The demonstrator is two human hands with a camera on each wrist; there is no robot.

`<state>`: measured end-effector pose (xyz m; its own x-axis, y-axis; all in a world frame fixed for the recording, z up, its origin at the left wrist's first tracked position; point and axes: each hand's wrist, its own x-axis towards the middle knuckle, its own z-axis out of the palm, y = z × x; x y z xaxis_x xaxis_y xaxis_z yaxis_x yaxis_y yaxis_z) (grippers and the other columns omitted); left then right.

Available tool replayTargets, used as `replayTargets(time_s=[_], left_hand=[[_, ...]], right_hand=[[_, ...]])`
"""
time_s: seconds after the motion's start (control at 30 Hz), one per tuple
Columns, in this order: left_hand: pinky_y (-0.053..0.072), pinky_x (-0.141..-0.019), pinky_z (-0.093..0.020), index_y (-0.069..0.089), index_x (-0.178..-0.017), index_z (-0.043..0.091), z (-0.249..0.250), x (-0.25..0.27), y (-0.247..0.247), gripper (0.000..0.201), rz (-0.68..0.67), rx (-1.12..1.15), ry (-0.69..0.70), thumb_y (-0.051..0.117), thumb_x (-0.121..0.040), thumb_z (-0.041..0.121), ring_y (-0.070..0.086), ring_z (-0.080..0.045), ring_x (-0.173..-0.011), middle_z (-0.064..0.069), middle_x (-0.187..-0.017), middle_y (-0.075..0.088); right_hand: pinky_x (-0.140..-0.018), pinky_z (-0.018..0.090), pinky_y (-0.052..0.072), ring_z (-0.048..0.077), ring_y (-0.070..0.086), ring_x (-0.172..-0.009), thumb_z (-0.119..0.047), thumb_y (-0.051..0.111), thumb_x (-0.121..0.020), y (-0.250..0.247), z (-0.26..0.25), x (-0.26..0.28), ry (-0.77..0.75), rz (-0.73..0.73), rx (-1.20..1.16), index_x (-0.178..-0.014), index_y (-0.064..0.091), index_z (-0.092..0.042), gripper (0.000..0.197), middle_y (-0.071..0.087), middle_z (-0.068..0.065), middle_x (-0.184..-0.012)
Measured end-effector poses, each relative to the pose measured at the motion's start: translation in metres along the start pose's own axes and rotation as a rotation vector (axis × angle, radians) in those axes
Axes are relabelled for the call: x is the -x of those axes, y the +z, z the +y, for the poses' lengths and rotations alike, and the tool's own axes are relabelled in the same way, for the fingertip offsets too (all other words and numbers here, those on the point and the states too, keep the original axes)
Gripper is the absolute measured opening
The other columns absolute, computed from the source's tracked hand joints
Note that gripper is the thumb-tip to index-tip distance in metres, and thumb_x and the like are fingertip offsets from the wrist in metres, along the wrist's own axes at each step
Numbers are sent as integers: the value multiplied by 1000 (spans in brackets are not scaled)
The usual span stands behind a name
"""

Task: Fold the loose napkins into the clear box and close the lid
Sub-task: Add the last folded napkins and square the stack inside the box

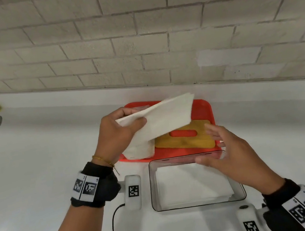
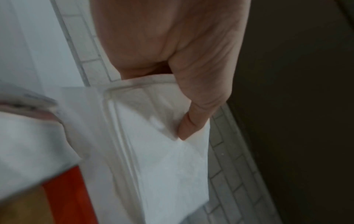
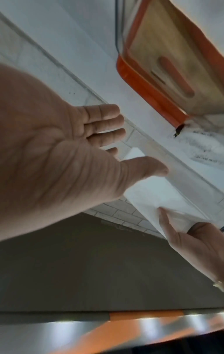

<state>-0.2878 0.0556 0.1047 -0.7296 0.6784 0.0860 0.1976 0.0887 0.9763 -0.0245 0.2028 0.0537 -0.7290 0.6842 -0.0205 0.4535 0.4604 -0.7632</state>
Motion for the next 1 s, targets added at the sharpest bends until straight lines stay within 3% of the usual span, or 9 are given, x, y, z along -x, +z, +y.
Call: replayTargets(time_s=[0.07, 0.17, 0.27, 0.33, 0.47, 0.6, 0.7, 0.83, 1.0], left_hand=[[54, -66, -20, 77, -89, 16, 10, 12, 6, 13, -89, 78, -15, 85, -82, 8, 72, -8, -90, 11, -103, 77], [54, -63, -21, 78, -85, 19, 13, 26, 17, 17, -176, 119, -81, 89, -76, 9, 72, -11, -90, 6, -102, 73], [55, -64, -21, 77, -85, 16, 4, 38, 28, 15, -287, 94, -132, 87, -78, 6, 71, -16, -79, 0, -87, 75], [54, -68, -20, 78, -84, 16, -6, 46, 35, 15, -329, 77, -143, 86, -79, 4, 70, -12, -78, 2, -85, 76], [57, -76, -26, 77, -92, 8, -24, 54, 45, 17, -298, 130, -234, 86, -79, 3, 73, -19, -85, -4, -90, 76], [61, -91, -47, 76, -111, 10, -32, 55, 52, 31, -179, 278, -446, 85, -81, 9, 76, -30, -101, -10, -106, 80], [62, -90, -47, 76, -114, 9, -33, 55, 52, 31, -164, 311, -525, 82, -84, 10, 76, -31, -101, -10, -107, 80], [62, -88, -44, 74, -116, -1, -35, 53, 48, 31, -244, 384, -614, 78, -87, 9, 75, -37, -105, -19, -114, 77], [56, -101, -51, 74, -117, -5, -35, 52, 47, 35, -355, 381, -716, 77, -86, 11, 69, -42, -115, -23, -120, 74]], right_hand=[[-106, 26, 46, -6, 55, -125, -62, 92, -60, -4, -9, -3, 63, -32, -202, -153, 31, -45, 113, 53, -29, -140], [-106, 37, 53, 0, 64, -120, -44, 99, -59, -9, -15, -5, 64, -48, -441, -145, 45, -38, 102, 67, -20, -131], [-103, 33, 51, 2, 66, -116, -35, 100, -55, -15, -10, -1, 117, 40, -462, -144, 48, -42, 104, 70, -22, -123], [-103, 35, 51, 8, 66, -118, -34, 100, -57, -19, -2, 3, 132, 8, -418, -134, 59, -46, 88, 71, -17, -123], [-88, 25, 59, 20, 73, -113, -10, 91, -71, -29, 8, 15, 184, -248, -563, -121, 73, -23, 54, 78, -2, -116], [-94, 21, 55, 12, 70, -118, -2, 92, -68, -37, 11, 25, 150, -347, -450, -137, 57, -24, 80, 77, -6, -121], [-107, 30, 46, 8, 65, -124, -11, 98, -63, -44, 9, 29, 118, -347, -347, -152, 36, -39, 113, 74, -11, -125], [-107, 25, 42, 9, 66, -112, -22, 99, -64, -38, 9, 32, 31, -177, -254, -156, 16, -58, 129, 76, -12, -113], [-90, 15, 45, 15, 60, -99, -45, 90, -64, -33, 7, 26, -195, 159, -58, -130, 66, -49, 70, 61, -12, -100]])
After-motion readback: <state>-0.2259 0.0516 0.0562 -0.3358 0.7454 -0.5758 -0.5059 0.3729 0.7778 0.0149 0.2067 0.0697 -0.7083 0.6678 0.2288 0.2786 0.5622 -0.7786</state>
